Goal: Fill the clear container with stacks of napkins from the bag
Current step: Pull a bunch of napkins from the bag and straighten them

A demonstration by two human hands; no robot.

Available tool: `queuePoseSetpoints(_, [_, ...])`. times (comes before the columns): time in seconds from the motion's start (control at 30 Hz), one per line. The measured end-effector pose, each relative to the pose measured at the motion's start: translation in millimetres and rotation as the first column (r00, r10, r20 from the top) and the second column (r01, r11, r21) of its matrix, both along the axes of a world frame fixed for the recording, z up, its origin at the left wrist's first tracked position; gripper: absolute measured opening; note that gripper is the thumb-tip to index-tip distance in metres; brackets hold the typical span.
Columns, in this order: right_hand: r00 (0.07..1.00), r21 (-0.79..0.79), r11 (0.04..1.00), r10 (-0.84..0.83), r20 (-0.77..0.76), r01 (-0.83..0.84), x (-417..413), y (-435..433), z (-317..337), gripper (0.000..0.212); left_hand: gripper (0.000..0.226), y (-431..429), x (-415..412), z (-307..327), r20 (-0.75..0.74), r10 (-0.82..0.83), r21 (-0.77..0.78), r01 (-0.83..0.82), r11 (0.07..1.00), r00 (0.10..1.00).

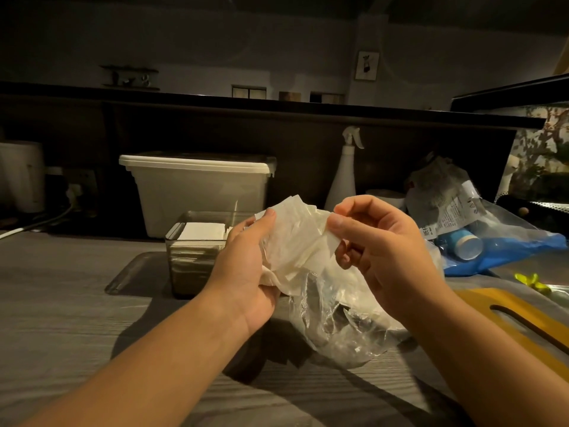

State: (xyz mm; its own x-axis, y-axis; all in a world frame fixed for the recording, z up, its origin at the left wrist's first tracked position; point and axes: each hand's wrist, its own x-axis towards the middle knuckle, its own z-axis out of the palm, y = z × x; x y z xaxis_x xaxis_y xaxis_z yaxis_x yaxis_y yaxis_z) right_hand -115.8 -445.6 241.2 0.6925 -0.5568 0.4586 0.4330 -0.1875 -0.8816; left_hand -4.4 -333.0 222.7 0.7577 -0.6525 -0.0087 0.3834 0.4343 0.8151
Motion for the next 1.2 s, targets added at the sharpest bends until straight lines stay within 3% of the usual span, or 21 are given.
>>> queuePoseSetpoints(0.17, [0.998, -0.035, 0.999, -0.002, -0.066, 0.0, -0.3, -0.6, -0.5, 0.005, 0.043, -0.1, -0.3, -1.4, 0.032, -0.009, 0.001, 0.009, 1.0, 0.999])
queuePoseSetpoints(0.37, [0.999, 0.086, 0.996, 0.026, -0.03, -0.023, -0.6, -2.9, 4.9, 0.004, 0.032, -0.7, -3.6, -3.4, 0.022, -0.06, -0.019, 0.06, 0.998, 0.998])
queuePoseSetpoints(0.57, [0.998, 0.296, 0.953, 0.063, 0.03, -0.069, -3.3, -12.9, 7.2, 0.003, 0.038, -2.2, -5.0, -2.2, 0.012, -0.079, -0.003, 0.079, 0.997, 0.997])
queuePoseSetpoints(0.87, [0.992, 0.266, 0.96, 0.111, -0.056, -0.092, 2.6, -22.2, -0.3, 0.017, 0.047, 9.2, 9.7, 10.1, 0.158, 0.055, -0.011, -0.054, 0.998, 0.986])
queuePoseSetpoints(1.0, [0.972, 0.271, 0.959, 0.135, -0.192, -0.08, 8.1, -22.2, -7.7, 0.026, 0.033, 9.9, 12.9, 9.3, 0.195, 0.046, -0.019, -0.043, 0.999, 0.98])
queuePoseSetpoints(1.2, [0.969, 0.213, 0.975, 0.116, -0.216, -0.07, 8.5, -21.8, -7.5, 0.018, 0.03, 8.0, 13.6, 6.0, 0.253, 0.089, 0.02, -0.098, 0.995, 0.963])
